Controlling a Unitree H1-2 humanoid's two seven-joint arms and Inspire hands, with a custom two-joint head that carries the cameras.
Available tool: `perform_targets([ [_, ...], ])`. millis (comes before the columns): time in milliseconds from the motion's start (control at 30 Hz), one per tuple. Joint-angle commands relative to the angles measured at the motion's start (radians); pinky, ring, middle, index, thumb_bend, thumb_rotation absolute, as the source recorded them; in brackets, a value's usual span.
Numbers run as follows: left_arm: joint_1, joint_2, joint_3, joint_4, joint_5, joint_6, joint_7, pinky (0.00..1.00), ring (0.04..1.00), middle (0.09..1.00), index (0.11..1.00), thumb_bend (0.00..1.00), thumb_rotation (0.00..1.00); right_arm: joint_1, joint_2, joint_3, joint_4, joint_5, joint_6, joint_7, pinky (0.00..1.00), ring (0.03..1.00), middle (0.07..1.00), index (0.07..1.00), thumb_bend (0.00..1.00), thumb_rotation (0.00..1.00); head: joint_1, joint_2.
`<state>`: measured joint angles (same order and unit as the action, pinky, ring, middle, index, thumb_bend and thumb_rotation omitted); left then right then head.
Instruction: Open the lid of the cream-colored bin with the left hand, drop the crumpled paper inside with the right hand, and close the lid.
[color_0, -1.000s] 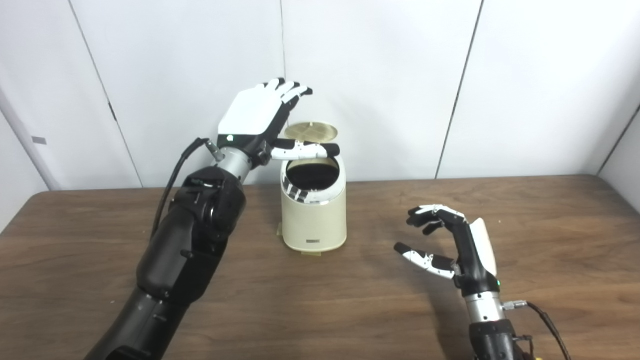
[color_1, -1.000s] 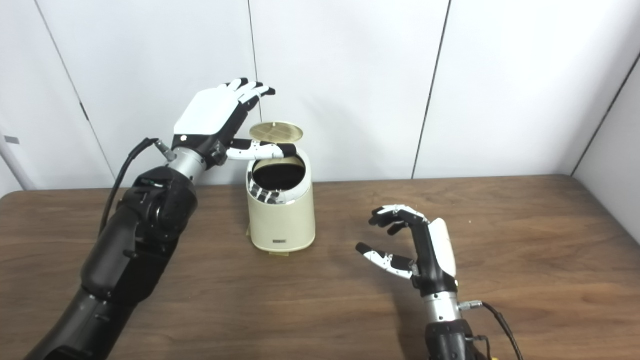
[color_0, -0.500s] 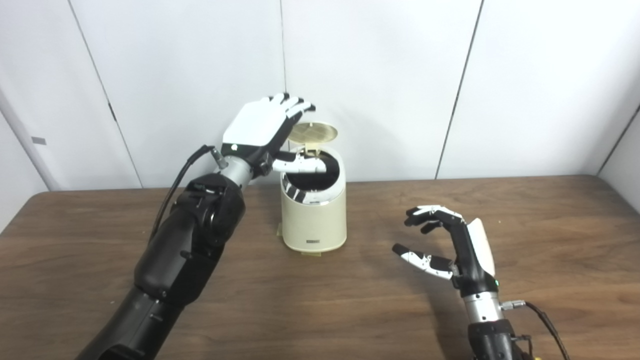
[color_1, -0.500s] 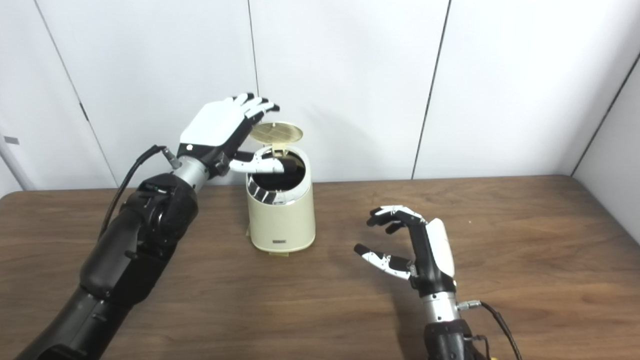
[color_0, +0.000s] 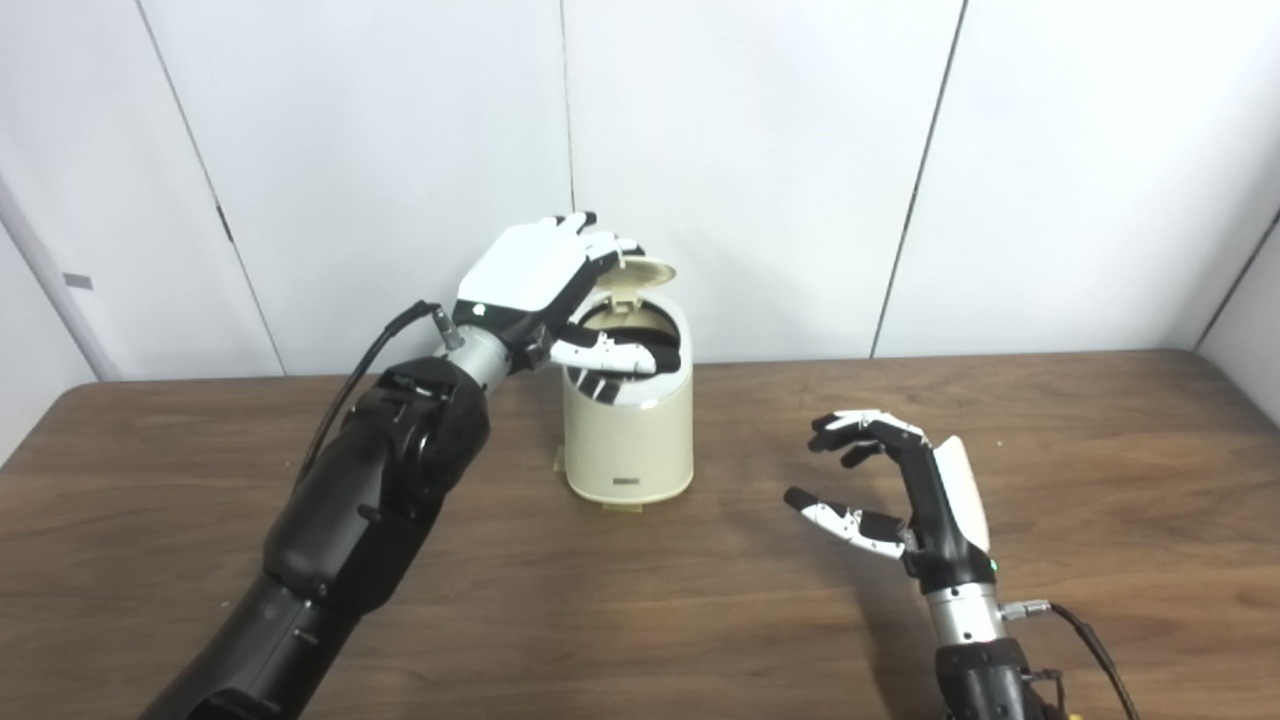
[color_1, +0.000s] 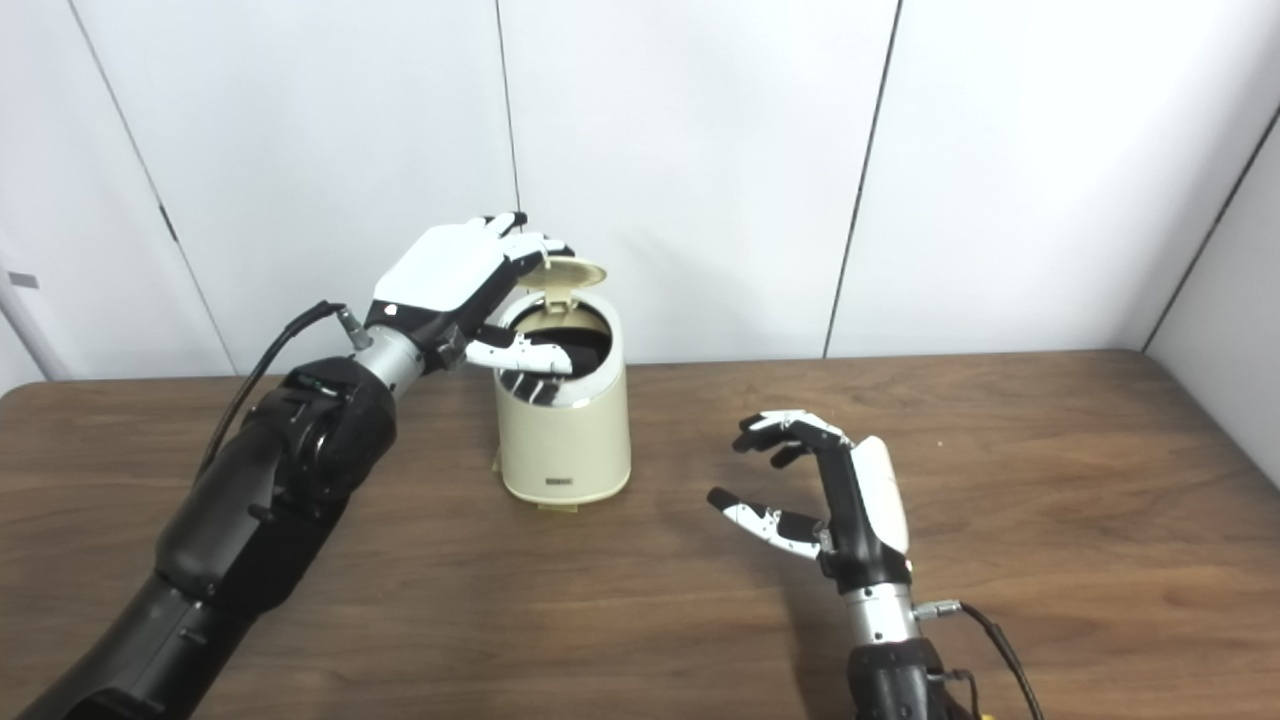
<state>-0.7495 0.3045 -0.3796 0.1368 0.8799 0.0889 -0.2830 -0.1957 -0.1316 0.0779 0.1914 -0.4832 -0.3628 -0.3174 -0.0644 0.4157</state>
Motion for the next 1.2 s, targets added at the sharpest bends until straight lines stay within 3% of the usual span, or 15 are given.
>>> perform_targets([
  [0,-0.041,0.015,-0.001,-0.009,0.02,0.004,0.002,1.0,0.977,0.877,0.872,1.0,0.99,0.062,0.025,0.017,0.088,-0.001,-0.031,-0.022,0.47,0.587,0.639,0.494,0.48,0.14,-0.002,0.003],
  [300,-0.02,0.02,-0.009,-0.007,0.038,0.008,0.003,1.0,0.933,0.826,0.828,1.0,1.0,0.065,0.026,0.015,0.083,-0.002,-0.034,-0.026,0.46,0.576,0.63,0.494,0.48,0.14,0.0,0.012],
  [1167,0.01,0.027,-0.028,-0.022,0.071,-0.023,0.029,1.0,0.91,0.817,0.808,1.0,0.97,0.07,0.026,0.014,0.041,-0.001,-0.003,-0.013,0.42,0.539,0.615,0.494,0.48,0.14,-0.002,0.046],
])
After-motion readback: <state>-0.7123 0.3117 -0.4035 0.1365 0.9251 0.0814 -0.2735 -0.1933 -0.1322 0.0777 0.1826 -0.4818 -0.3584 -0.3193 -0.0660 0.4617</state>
